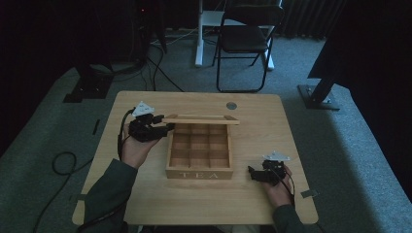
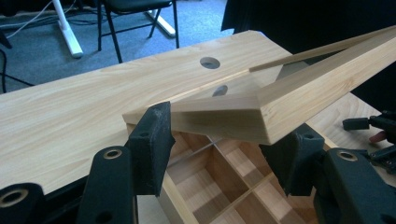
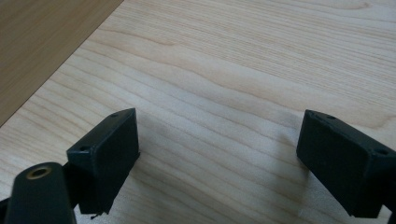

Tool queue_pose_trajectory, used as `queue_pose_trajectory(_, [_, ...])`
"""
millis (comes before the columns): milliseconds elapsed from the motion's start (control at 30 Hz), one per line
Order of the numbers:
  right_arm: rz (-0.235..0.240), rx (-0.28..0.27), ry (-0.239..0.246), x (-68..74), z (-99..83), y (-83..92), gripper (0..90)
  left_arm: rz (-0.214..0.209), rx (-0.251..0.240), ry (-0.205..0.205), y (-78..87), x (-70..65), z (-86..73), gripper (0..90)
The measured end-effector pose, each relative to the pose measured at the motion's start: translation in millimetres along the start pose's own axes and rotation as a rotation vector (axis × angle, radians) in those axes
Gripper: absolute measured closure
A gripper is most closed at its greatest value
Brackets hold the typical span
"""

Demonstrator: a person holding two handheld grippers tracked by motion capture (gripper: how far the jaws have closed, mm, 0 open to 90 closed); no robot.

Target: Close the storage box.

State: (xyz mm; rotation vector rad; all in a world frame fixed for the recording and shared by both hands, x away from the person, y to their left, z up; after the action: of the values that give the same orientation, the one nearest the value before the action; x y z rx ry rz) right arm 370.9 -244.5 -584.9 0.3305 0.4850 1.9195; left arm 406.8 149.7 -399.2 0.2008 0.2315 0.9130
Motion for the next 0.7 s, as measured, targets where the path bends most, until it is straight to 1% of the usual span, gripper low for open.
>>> queue_pose_trajectory(400, [0.0, 0.001, 0.0, 0.1, 0.0, 0.1, 12.5, 0.001, 0.017, 0.014, 5.2, -4.8, -13.0, 44.0])
queue_pose_trajectory(700, [0.001, 0.002, 0.0, 0.0, 0.0, 0.2, 12.5, -0.003, 0.016, 0.023, 7.2, -6.6, -20.1, 43.8])
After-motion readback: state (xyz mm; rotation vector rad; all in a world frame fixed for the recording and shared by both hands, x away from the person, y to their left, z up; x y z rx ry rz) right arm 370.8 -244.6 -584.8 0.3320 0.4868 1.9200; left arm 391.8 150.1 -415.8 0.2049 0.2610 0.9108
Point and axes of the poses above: each handheld gripper's, and its own axes: y roughly backward along the jaws, z roughly out of its top, x roughly to its left, the point moved 5 cm from there along -y, roughly forward along the jaws, and after that the axes turned 15 degrees about -x, right-handed, at the moved point
